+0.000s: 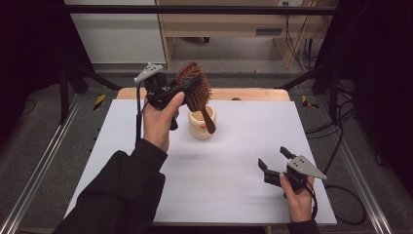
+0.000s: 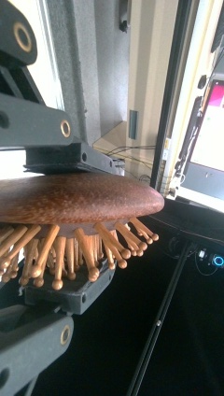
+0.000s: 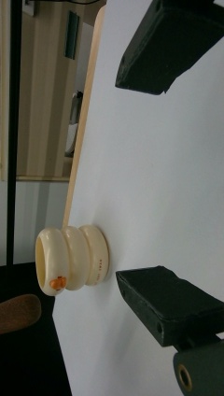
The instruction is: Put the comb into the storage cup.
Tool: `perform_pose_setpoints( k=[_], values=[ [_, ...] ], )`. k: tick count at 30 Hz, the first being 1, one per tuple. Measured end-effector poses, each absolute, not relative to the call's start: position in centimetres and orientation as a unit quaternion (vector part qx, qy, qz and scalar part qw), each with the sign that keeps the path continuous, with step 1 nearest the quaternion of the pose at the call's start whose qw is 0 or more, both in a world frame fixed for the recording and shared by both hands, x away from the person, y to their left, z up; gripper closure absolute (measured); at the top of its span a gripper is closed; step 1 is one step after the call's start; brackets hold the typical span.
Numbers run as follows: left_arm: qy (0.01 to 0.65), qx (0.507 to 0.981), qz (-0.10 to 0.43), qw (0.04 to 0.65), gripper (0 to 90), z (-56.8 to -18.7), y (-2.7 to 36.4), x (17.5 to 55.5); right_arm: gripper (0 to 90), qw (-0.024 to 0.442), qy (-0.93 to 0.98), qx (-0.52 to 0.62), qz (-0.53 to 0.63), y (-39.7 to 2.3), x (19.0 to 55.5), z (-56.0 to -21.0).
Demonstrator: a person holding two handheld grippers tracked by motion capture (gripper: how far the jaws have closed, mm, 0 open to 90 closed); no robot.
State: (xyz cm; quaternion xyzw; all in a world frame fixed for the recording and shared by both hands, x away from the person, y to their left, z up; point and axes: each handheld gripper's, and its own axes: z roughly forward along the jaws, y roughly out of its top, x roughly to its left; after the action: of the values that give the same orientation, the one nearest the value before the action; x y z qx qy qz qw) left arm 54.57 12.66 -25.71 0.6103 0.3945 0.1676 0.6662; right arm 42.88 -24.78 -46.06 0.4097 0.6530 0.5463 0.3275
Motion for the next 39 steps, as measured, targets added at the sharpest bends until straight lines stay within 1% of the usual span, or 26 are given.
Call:
perform_pose_setpoints(
  k=[19, 39],
  values=[
    [0.39, 0.609, 0.184, 0.665, 49.9, -25.1, 11.8, 56.1, 7.9, 0.32, 0.651, 0.406, 0.556, -24.7, 42.8, -46.1],
    [0.409, 0.59, 0.19, 0.669, 49.9, -25.3, 13.0, 57.7, 7.9, 0.321, 0.648, 0.397, 0.566, -24.6, 42.6, -46.1]
  ],
)
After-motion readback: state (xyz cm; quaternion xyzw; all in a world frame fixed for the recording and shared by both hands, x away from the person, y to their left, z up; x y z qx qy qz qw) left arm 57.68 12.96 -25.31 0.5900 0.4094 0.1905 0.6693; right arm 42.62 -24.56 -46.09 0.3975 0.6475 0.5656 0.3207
